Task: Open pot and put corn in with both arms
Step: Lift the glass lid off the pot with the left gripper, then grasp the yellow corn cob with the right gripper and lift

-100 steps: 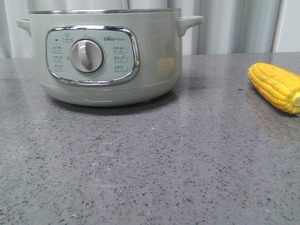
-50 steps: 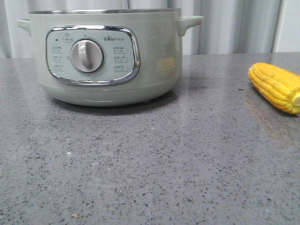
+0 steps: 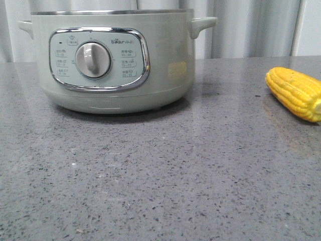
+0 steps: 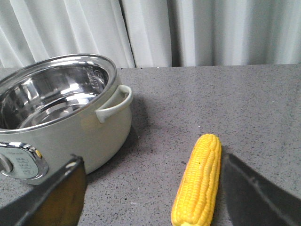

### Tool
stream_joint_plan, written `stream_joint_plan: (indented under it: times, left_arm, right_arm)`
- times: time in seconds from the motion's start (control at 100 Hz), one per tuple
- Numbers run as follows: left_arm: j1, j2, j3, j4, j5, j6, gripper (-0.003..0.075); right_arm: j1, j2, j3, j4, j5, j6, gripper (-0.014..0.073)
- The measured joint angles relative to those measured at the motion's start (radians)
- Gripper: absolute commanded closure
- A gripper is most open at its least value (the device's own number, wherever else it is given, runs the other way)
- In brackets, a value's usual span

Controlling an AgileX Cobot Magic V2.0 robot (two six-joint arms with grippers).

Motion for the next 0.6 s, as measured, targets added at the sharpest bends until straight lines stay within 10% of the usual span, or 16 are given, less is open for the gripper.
stream_joint_plan:
  times: [0.17,0.6]
  left_arm:
    - [0.0,-0.021,-0.004,-0.001,-0.002,0.0,0.0196]
    - [0.0,-0.411,-0.116,0.049,0.185,0.0,0.0309]
  right_arm:
    - [0.0,0.026,0.0,0.0,0.005,0.0,0.0105]
    - [0.0,0.434,0.0,0.0,-0.053,0.0,0.0105]
